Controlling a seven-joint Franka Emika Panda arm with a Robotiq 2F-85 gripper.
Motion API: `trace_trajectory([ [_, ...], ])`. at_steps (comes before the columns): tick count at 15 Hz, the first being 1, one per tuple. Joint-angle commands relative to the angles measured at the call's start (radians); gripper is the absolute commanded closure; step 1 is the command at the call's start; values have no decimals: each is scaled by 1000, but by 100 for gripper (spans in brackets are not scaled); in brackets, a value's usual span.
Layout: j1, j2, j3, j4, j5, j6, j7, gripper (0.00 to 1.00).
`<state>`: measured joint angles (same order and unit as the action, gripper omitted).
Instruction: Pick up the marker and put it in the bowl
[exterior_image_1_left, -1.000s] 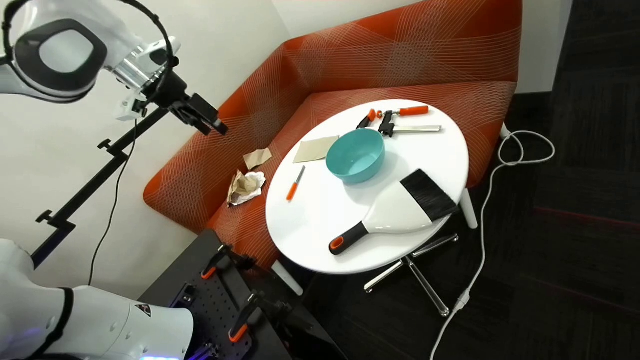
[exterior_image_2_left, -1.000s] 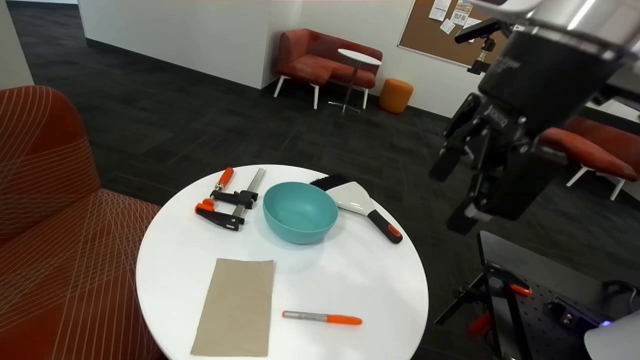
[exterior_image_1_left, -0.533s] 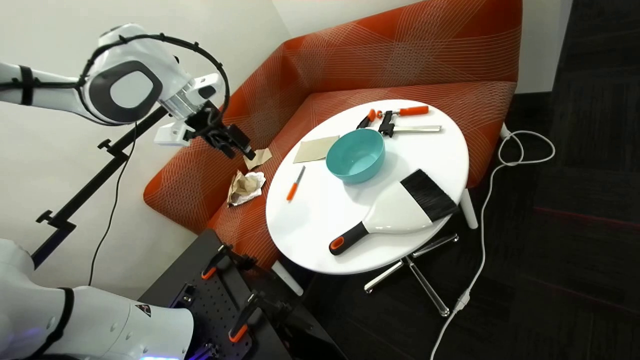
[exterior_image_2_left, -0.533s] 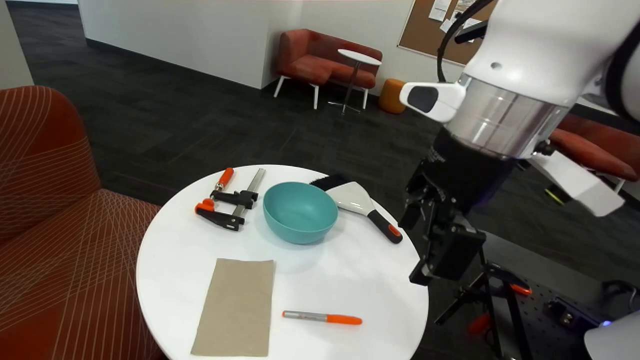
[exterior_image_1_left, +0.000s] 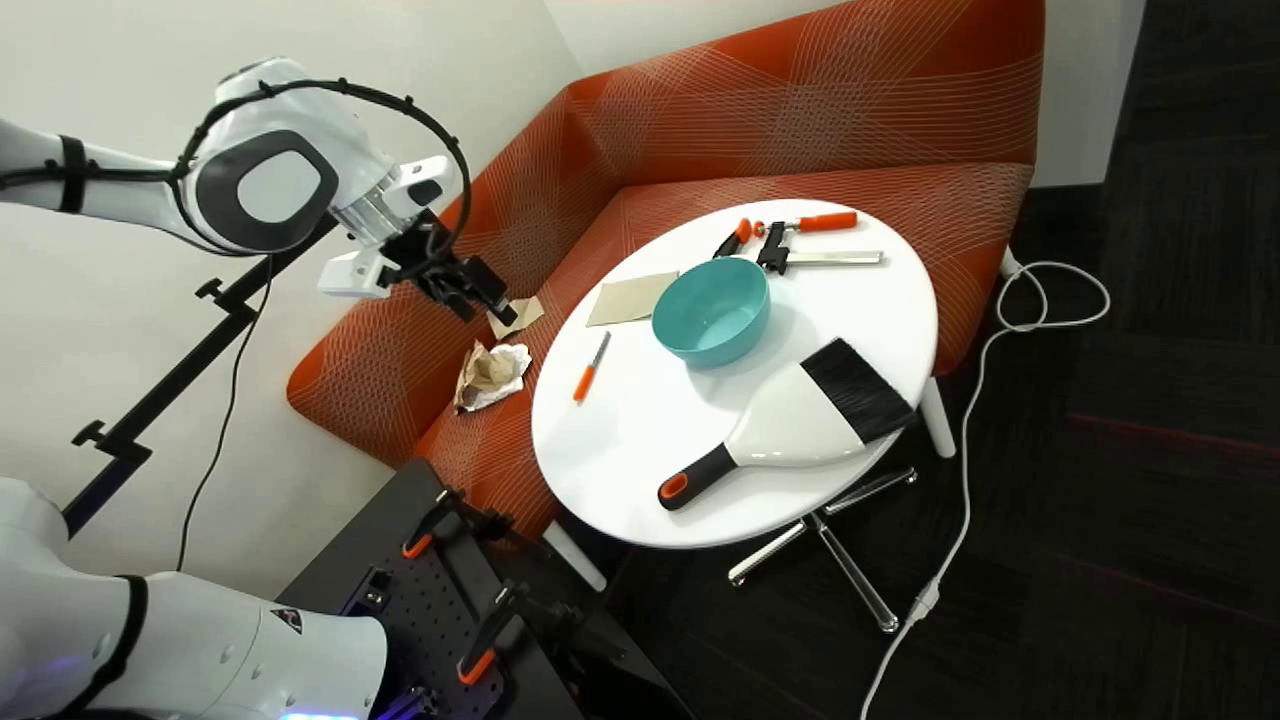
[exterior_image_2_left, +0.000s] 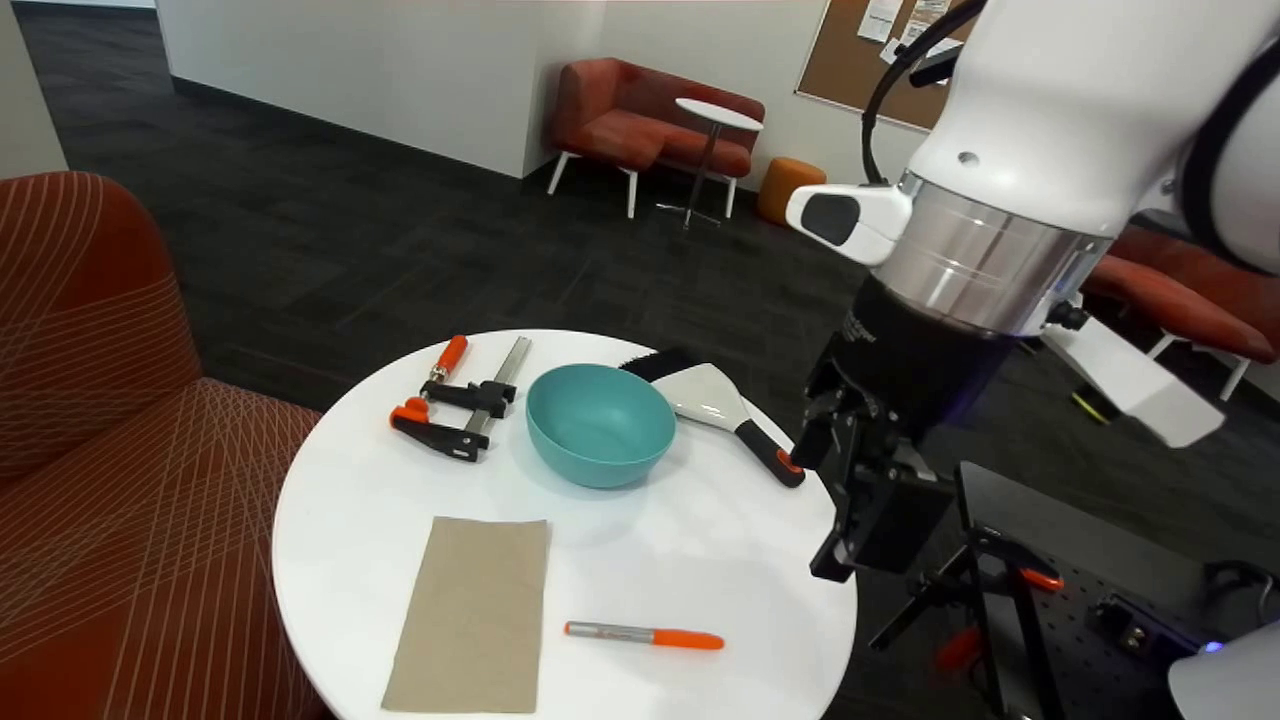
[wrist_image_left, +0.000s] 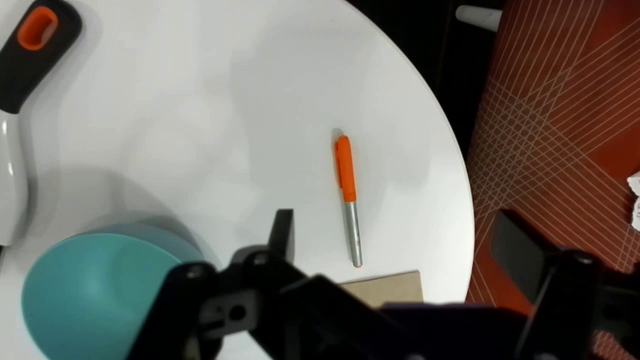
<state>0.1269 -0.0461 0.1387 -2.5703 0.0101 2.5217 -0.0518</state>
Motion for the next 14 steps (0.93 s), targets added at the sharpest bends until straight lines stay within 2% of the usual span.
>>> trace_trajectory([
  [1, 1, 101, -2, 34, -46, 76, 5, 0],
  [5, 1, 225, -12, 78, -115, 149, 12, 0],
  [14, -7, 464, -18, 241, -123, 199, -59, 0],
])
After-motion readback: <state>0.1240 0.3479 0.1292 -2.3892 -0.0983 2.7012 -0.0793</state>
